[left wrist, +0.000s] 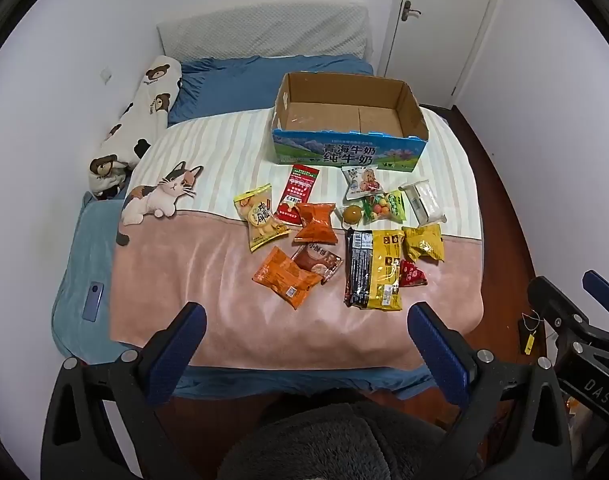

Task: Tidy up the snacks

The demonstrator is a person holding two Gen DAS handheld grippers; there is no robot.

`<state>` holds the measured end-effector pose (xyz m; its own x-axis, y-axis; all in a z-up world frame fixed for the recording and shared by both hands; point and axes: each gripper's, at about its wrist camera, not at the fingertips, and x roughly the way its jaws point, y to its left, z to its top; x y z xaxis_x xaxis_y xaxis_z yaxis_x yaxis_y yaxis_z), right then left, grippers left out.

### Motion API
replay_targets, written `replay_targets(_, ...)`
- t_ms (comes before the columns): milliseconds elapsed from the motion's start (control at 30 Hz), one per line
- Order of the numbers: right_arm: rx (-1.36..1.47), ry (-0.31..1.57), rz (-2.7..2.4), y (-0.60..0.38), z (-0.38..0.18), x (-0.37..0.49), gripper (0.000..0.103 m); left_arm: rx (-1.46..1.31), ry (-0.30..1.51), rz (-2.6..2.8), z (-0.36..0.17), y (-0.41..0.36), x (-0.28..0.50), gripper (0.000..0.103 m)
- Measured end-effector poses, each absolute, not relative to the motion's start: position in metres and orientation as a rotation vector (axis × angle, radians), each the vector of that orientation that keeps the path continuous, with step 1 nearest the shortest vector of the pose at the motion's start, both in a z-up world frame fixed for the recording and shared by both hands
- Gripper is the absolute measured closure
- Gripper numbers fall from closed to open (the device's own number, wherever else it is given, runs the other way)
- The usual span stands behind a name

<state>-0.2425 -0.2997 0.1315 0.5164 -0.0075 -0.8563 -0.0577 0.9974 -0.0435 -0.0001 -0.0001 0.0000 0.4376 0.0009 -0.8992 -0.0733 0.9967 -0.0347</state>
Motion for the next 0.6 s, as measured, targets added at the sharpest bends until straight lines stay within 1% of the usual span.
replay_targets(600, -0.067, 1.024, 0.029, -0.3022, 0.1334, -0.245, 0.0, -0.078, 1.114, 0.042, 0.0012, -0.0074, 0.0025, 0.0)
